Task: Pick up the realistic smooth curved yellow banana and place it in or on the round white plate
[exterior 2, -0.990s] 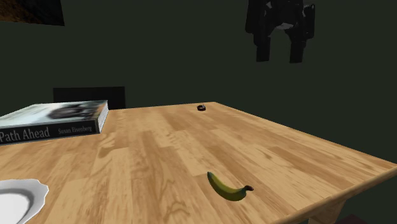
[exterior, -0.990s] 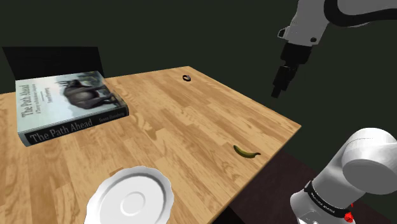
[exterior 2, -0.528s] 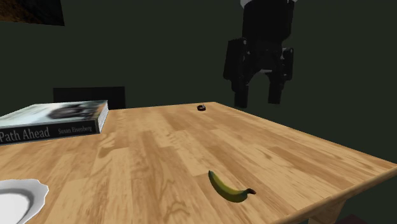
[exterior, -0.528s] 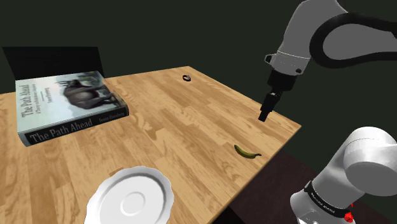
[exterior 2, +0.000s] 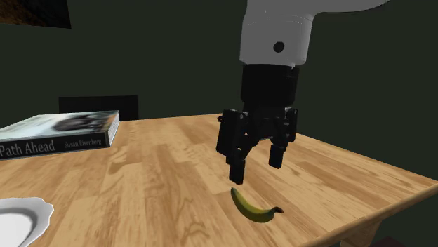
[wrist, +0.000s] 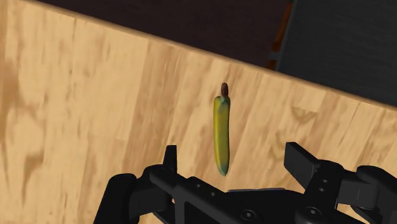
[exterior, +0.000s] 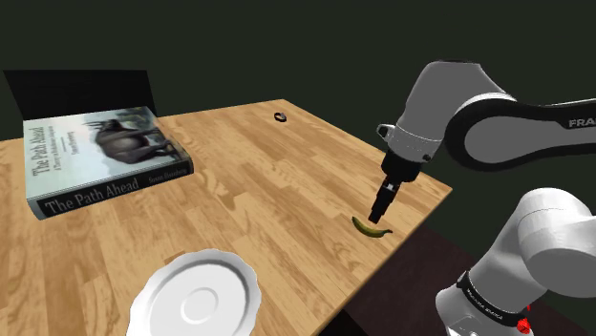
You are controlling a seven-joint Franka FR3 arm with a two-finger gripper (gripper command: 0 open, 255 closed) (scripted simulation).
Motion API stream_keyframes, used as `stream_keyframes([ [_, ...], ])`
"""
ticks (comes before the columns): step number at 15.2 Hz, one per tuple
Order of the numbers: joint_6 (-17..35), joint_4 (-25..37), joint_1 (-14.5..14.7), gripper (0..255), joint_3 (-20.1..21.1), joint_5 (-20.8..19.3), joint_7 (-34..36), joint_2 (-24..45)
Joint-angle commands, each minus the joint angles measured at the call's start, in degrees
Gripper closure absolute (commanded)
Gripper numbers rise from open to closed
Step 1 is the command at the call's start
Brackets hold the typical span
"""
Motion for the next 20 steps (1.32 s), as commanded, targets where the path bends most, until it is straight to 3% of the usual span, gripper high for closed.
stream_keyframes([
  [1, 3.8, -2.0, 0.9, 0, 0.9, 1.2, -0.2, 1.4],
  [8, 11.0, -4.9, 1.5, 0, 2.1, 2.7, -0.5, 5.7],
  [16, 11.0, -4.9, 1.5, 0, 2.1, 2.7, -0.5, 5.7],
  [17, 11.0, -4.9, 1.5, 255, 2.1, 2.7, -0.5, 5.7],
  [20, 11.0, -4.9, 1.5, 255, 2.1, 2.7, -0.5, 5.7],
])
